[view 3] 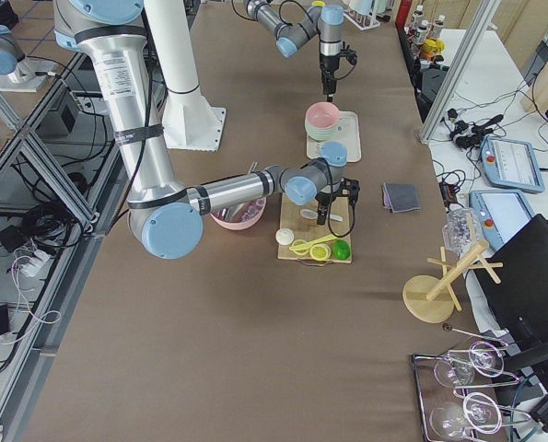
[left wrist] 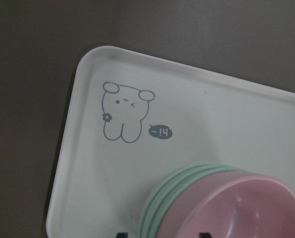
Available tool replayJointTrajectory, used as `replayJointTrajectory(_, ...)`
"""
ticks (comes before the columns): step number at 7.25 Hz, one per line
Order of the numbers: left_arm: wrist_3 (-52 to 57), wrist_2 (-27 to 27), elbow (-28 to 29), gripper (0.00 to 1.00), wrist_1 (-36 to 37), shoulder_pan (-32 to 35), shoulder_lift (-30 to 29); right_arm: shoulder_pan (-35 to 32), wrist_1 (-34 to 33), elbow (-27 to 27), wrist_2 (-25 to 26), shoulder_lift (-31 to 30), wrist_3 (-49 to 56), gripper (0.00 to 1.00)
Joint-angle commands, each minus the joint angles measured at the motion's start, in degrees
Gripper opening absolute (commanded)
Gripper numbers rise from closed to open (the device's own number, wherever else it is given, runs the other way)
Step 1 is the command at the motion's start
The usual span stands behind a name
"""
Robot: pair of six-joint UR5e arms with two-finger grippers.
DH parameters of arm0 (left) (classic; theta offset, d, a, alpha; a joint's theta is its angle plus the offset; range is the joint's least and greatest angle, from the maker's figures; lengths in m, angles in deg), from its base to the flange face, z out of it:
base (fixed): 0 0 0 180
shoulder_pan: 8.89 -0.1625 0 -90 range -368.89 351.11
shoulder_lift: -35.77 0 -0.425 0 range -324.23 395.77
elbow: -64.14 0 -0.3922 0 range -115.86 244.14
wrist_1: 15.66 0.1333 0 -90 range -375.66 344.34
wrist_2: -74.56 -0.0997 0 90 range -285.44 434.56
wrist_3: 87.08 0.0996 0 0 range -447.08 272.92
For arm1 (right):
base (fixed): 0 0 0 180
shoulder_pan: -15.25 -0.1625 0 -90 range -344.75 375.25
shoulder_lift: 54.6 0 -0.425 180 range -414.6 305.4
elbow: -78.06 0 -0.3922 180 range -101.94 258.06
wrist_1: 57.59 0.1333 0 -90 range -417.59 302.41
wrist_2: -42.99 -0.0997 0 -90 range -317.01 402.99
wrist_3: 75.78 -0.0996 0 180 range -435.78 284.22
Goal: Stack pink bowl on green and place spoon
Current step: 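Lift the left gripper away from the bowls while the right gripper lifts the white spoon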
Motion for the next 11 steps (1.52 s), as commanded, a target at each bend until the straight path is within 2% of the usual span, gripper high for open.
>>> replayJointTrajectory(1, 0.18, 2.74, -4.91, 0.98, -0.03, 2.67, 4.09, 0.23, -0.08, 0.27, 0.40, -0.03, -0.14, 0.11)
replayJointTrajectory(2, 0.18, 3.28, -6.33, 0.98, -0.03, 3.03, 5.50, 0.23, -0.08, 0.27, 0.40, 0.06, -0.14, 0.00)
replayJointTrajectory(5, 0.26, 3.37, -8.61, 0.98, -0.03, 3.39, 7.43, 0.06, -0.17, -0.43, -0.04, 1.20, -0.14, 0.00)
replayJointTrajectory(6, 3.31, 3.46, -13.24, 0.98, -0.03, 4.43, 12.15, 0.41, -1.73, -0.43, 0.22, 4.51, -1.97, 0.00)
replayJointTrajectory(7, 9.69, 4.41, -19.11, 0.98, 0.05, 6.10, 19.59, 2.32, -4.10, -0.43, 0.66, 9.68, -8.08, 0.00)
replayJointTrajectory(8, 14.02, 7.73, -22.22, 0.98, -0.03, 9.25, 25.49, 4.34, -4.30, -0.43, 0.92, 13.82, -13.10, 0.00)
replayJointTrajectory(9, 19.89, 10.03, -24.34, 0.98, -0.38, 11.63, 30.95, 6.80, -4.38, -0.17, 1.71, 17.95, -19.59, 0.00)
replayJointTrajectory(11, 27.05, 10.14, -24.45, 0.98, -0.56, 14.54, 34.95, 12.34, -5.95, 0.45, 8.02, 26.31, -31.03, 0.00)
